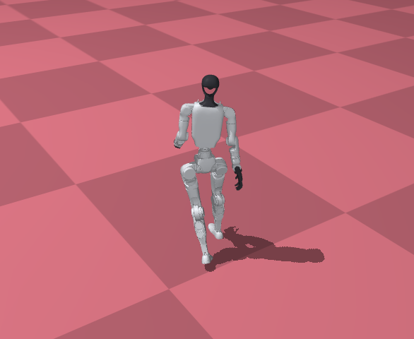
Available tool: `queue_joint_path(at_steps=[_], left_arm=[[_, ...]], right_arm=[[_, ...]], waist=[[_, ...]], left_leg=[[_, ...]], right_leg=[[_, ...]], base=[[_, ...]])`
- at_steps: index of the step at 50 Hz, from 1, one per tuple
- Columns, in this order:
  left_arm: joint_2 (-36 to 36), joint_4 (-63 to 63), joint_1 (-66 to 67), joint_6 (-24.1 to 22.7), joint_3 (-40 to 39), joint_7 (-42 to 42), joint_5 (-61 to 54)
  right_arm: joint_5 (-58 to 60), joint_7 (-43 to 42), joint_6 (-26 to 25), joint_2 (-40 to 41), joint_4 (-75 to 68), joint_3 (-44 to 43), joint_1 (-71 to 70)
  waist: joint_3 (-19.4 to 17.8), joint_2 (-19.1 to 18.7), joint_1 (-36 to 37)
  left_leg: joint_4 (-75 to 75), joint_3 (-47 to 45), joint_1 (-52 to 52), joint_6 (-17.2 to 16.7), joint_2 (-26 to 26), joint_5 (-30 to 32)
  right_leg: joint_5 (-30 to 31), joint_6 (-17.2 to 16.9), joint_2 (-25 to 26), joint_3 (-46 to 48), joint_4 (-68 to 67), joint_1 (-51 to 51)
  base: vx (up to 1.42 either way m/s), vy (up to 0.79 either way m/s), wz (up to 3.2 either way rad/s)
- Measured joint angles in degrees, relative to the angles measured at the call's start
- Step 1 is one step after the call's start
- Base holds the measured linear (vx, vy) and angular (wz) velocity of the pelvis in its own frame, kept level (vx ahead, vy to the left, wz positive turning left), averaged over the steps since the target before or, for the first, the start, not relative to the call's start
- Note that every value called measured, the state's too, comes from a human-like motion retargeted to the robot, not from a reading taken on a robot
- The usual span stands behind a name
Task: Walk run
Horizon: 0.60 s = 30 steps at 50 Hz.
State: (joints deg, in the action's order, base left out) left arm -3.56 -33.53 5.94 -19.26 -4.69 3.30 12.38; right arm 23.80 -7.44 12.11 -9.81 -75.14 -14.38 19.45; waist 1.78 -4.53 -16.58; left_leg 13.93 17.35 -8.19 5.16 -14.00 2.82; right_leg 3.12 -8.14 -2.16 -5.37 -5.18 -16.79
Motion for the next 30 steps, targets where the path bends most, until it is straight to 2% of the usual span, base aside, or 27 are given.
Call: queue_joint_path(at_steps=[2, 3, 5, 7, 8, 10, 14, 18, 22, 25, 26, 27, 28, 30], left_arm=[[0.85, 0.53, 4.5, -1.43, 1.28, 1.52, 1.35], [1.51, 0.05, 6.38, -1.74, 2.01, 2.23, 2.14], [2.92, -0.63, 9.83, -1.43, 3.37, 3.14, 1.79], [4.14, -0.31, 13.1, -2.9, 3.92, 1.83, 0.12], [4.37, 0.0, 14.65, -4.02, 3.74, 0.87, -0.51], [4.7, 0.43, 17.07, -5.31, 2.83, -0.29, -1.16], [3.91, 3.8, 20.44, -6.65, 1.65, -0.8, -2.16], [2.68, 9.64, 22.51, -8.07, 0.23, -2.06, -2.08], [4.04, 13.83, 21.63, -8.41, -0.8, -2.25, -3.8], [5.93, 14.7, 19.5, -8.39, -1.22, -2.05, -6.75], [6.24, 14.49, 18.65, -8.62, -1.22, -1.7, -7.41], [6.43, 14.29, 17.82, -8.82, -1.18, -1.27, -7.97], [6.38, 14.12, 17.03, -8.97, -1.04, -0.67, -8.31], [6.03, 14.04, 15.09, -9.34, -0.68, 0.95, -8.56]], right_arm=[[-1.77, -4.58, 2.16, 0.27, 3.96, 0.29, -0.3], [-2.94, -6.32, 3.21, 0.18, 5.76, 0.84, -0.91], [-4.49, -8.29, 4.58, -0.41, 9.45, 2.97, -3.11], [-3.28, -8.44, 5.12, -0.89, 13.69, 4.54, -6.39], [-2.0, -8.19, 5.53, -0.87, 16.15, 4.88, -7.95], [0.07, -8.22, 6.18, -0.99, 22.14, 5.44, -10.62], [-2.74, -9.85, 8.59, -1.83, 36.8, 8.86, -13.02], [-8.03, -8.75, 11.44, -2.73, 49.27, 10.97, -14.1], [-11.32, -8.03, 12.05, -3.54, 56.41, 12.08, -14.52], [-12.32, -8.0, 12.38, -3.02, 57.22, 13.21, -13.81], [-12.78, -7.43, 12.68, -2.55, 56.48, 13.62, -12.99], [-13.34, -6.73, 13.01, -2.03, 55.61, 14.04, -12.05], [-14.06, -5.76, 13.39, -1.39, 54.48, 14.45, -10.87], [-15.53, -3.02, 14.54, -0.03, 51.9, 15.16, -7.95]], waist=[[0.82, -1.16, -0.47], [0.99, -1.44, -0.93], [1.75, -0.29, -1.43], [1.88, 0.84, -1.02], [2.16, 1.6, -0.95], [1.72, 2.33, -0.02], [0.85, 4.97, 5.8], [0.19, 5.48, 10.56], [-0.55, 5.77, 14.09], [-1.37, 7.37, 15.06], [-1.25, 8.02, 15.12], [-0.89, 8.58, 14.94], [-0.04, 8.98, 14.25], [0.31, 8.56, 11.72]], left_leg=[[6.98, -1.49, 2.1, -6.91, 1.33, 11.3], [12.25, -3.29, 4.4, -11.4, 2.02, 16.75], [23.72, -10.1, 10.66, -18.93, 3.74, 23.85], [32.39, -18.95, 15.47, -19.46, 6.87, 26.68], [33.58, -20.26, 17.66, -17.37, 7.4, 25.19], [37.77, -21.81, 23.3, -12.5, 7.49, 18.09], [37.09, -25.92, 34.87, -8.5, 8.16, 7.73], [24.6, -31.25, 41.79, -2.34, 12.62, 1.39], [10.08, -33.97, 44.81, 1.88, 12.89, -2.75], [3.9, -34.86, 43.92, 1.01, 11.8, -4.77], [3.16, -35.96, 42.75, 2.7, 11.75, -1.35], [2.58, -37.09, 41.29, 4.43, 11.41, -0.22], [2.31, -38.26, 39.24, 6.24, 10.5, -3.7], [4.73, -33.71, 37.55, 6.37, 9.94, -8.21]], right_leg=[[-3.9, 2.31, 1.79, -4.74, -1.04, 2.56], [-5.36, 3.19, 1.28, -2.37, -1.94, 3.0], [-7.52, 4.94, -1.67, 3.59, -2.47, 4.71], [-9.23, 7.16, -1.63, 4.79, -2.35, 6.78], [-9.83, 8.26, -1.62, 5.62, -1.93, 7.77], [-10.92, 9.41, -1.36, 6.89, -1.52, 9.8], [-11.91, 11.16, -0.55, 6.81, 1.08, 14.19], [-13.61, 11.79, 2.02, 8.72, 2.93, 18.56], [-12.96, 11.69, 4.72, 10.4, 3.35, 22.34], [-6.7, 8.45, 4.98, 10.73, 1.78, 25.0], [-2.49, 6.73, 4.75, 10.55, 0.53, 25.67], [2.36, 4.88, 4.51, 10.68, -1.02, 26.09], [8.5, 2.76, 4.27, 11.43, -3.15, 26.04], [20.84, -0.44, 5.34, 11.97, -10.44, 24.82]], base=[[1.07, -0.49, 1.01], [0.94, -0.36, 1.03], [0.82, -0.24, 0.85], [0.61, -0.17, 0.58], [0.45, -0.25, 0.62], [0.67, -0.31, 0.4], [0.86, -0.29, 0.01], [0.84, -0.26, 0.27], [0.97, -0.22, 0.17], [1.03, -0.2, 0.04], [1.11, -0.17, 0.09], [1.1, -0.17, 0.26], [1.2, -0.18, 0.52], [1.38, -0.21, 0.74]])
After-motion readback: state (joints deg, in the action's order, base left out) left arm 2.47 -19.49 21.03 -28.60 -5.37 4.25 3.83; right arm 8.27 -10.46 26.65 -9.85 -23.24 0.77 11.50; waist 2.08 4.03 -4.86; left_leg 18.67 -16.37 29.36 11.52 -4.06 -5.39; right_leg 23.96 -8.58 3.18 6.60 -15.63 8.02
